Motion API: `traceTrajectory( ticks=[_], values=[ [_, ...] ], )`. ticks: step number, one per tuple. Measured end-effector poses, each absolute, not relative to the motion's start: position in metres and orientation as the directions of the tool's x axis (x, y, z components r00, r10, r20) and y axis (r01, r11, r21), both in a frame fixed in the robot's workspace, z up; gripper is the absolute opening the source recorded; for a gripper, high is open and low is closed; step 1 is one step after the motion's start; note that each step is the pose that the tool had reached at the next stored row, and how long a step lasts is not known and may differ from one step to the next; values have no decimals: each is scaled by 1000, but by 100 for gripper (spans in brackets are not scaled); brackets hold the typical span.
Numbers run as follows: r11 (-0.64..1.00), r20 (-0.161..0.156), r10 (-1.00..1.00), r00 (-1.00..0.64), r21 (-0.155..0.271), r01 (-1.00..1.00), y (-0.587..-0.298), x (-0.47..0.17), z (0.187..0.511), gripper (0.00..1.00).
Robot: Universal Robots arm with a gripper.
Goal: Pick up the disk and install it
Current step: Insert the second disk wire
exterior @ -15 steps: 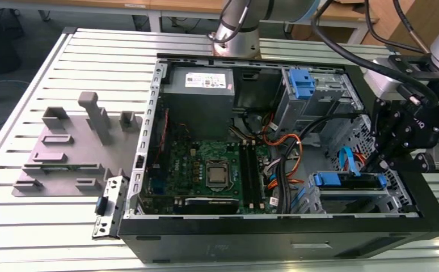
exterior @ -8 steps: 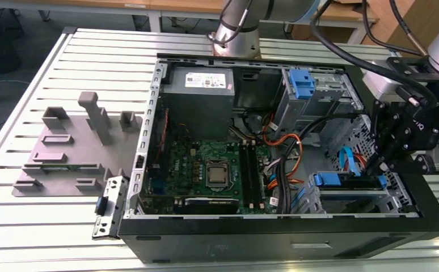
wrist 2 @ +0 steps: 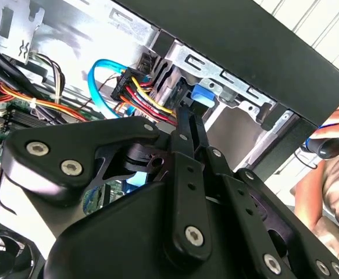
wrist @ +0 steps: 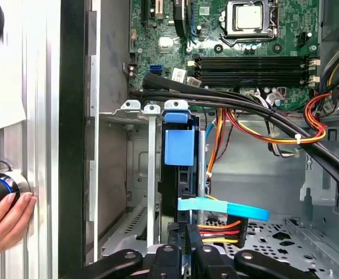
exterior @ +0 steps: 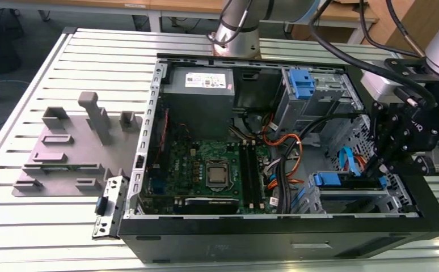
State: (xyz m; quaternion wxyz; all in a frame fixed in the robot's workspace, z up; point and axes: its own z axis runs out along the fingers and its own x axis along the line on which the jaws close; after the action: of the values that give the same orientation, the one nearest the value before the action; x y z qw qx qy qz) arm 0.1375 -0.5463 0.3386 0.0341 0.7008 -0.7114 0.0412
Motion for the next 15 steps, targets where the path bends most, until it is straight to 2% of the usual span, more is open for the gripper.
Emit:
traceTrajectory(
  ticks=[12,15],
  values=[
    [12,112,-994,-14,-12,-1000,-546,137,335,16],
    [12,125,-992,-14,-12,-1000,-546,137,335,16]
  ],
)
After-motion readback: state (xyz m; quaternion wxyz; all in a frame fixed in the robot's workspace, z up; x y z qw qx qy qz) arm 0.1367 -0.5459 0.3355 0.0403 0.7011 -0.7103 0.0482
